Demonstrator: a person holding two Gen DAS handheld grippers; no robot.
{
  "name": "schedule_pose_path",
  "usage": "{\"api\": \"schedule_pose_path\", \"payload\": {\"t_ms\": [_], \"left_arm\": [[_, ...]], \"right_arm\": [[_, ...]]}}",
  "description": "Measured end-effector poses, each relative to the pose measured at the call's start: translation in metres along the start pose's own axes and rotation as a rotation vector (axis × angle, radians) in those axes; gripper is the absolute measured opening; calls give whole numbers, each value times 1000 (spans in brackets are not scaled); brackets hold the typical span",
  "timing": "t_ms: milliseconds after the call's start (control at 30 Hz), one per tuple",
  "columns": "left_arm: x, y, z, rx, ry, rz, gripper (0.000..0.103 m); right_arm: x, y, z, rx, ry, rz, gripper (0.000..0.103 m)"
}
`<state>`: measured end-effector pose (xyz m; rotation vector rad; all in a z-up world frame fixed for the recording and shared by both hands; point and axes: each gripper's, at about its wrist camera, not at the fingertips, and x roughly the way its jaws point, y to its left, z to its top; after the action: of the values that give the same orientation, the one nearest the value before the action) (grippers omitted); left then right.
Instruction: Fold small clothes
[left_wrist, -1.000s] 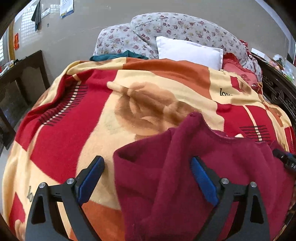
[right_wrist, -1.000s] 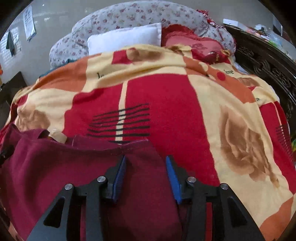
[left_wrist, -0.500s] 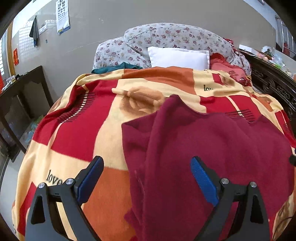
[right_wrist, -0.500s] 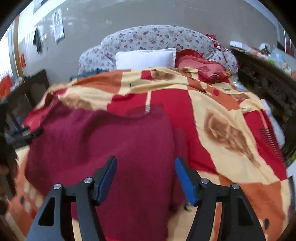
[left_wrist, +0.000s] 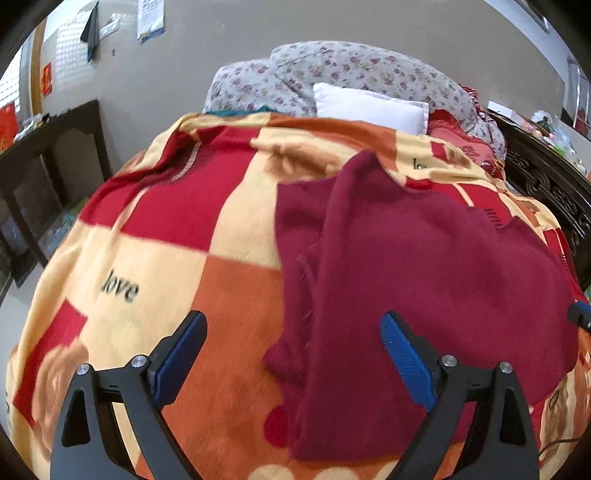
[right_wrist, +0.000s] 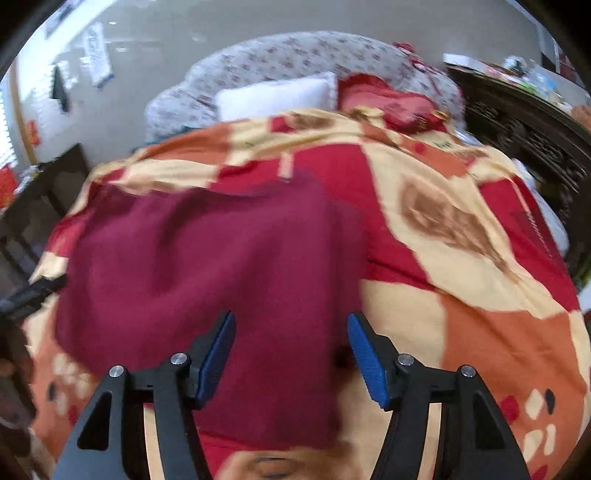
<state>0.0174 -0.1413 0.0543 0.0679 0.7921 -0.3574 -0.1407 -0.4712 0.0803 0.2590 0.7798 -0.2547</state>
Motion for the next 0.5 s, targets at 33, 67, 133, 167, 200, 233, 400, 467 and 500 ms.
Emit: {"api": "schedule_pose_path", "payload": {"t_ms": [33,67,133,167,200,233,400,467,500], "left_arm": [[2,3,-3,-10,9,-4,95],[4,5,-6,-17,16,-6,95],[10,8,-10,-33,32,-16,95],[13,10,-12,-45,38,-25,95],[14,11,-13,-52,41,-31,95],[17,13,-14,-68,45,-44,95],[25,19,-20,-114,47,-91,95],[26,20,-20,-110,42,-97,95],[26,20,-21,-108,40,-100,95]], "right_arm": [[0,8,3,-12,-7,8,67],[1,19,7,-28,-16,19,68],[7,37,13,-62,-21,48,67],[11,47,17,-90,-19,53,60],[16,57,21,-112,-20,56,44],[22,65,25,-123,-18,67,40],[55,103,50,-157,-17,98,40],[72,114,58,-167,1,100,40],[83,120,60,-172,15,98,40]]}}
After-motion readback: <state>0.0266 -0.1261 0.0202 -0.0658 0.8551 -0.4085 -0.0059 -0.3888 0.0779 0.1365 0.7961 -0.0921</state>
